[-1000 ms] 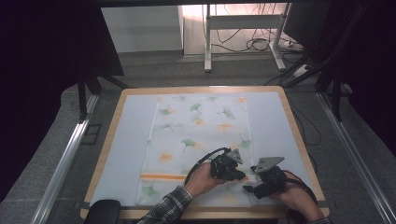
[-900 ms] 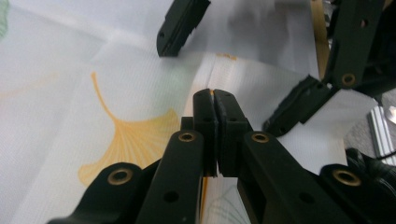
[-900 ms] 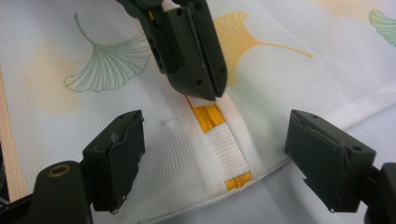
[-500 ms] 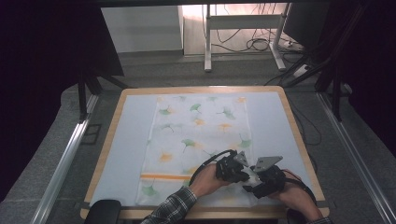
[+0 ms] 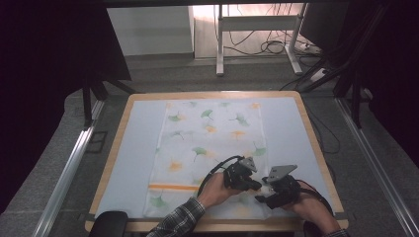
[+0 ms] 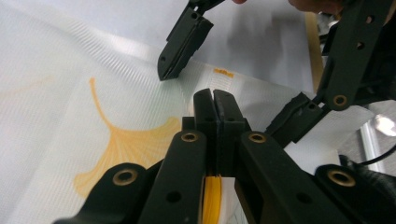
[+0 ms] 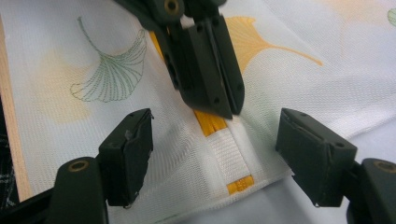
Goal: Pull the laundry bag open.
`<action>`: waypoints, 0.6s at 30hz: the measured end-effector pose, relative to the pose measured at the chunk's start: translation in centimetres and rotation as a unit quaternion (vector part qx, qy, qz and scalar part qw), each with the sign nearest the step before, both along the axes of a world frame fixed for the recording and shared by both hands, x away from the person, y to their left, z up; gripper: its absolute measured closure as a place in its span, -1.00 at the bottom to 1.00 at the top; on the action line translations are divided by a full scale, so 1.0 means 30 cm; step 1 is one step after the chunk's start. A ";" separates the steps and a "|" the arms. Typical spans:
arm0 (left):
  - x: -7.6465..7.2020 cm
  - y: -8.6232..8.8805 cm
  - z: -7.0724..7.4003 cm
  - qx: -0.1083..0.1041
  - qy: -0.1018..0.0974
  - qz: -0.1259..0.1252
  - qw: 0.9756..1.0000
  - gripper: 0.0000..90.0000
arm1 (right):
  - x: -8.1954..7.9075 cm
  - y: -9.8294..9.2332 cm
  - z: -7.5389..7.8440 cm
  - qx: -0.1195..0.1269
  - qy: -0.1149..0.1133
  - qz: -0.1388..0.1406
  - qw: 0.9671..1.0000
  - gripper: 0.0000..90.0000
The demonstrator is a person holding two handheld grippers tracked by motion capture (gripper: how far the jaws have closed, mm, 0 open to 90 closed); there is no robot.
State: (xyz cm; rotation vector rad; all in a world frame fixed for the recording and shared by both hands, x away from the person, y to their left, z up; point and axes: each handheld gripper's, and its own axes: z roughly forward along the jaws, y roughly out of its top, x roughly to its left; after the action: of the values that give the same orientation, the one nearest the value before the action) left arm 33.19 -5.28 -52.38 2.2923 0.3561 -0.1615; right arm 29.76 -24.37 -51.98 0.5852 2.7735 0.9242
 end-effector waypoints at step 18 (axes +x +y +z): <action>-0.005 0.078 0.012 0.004 0.002 -0.001 1.000 1.00 | 0.000 -0.001 -0.001 0.001 0.001 -0.004 1.000 -0.37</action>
State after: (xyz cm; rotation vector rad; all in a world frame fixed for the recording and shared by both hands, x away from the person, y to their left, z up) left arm 33.03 -2.96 -52.02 2.3003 0.3574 -0.1651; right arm 29.74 -24.41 -52.01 0.5986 2.7692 0.9262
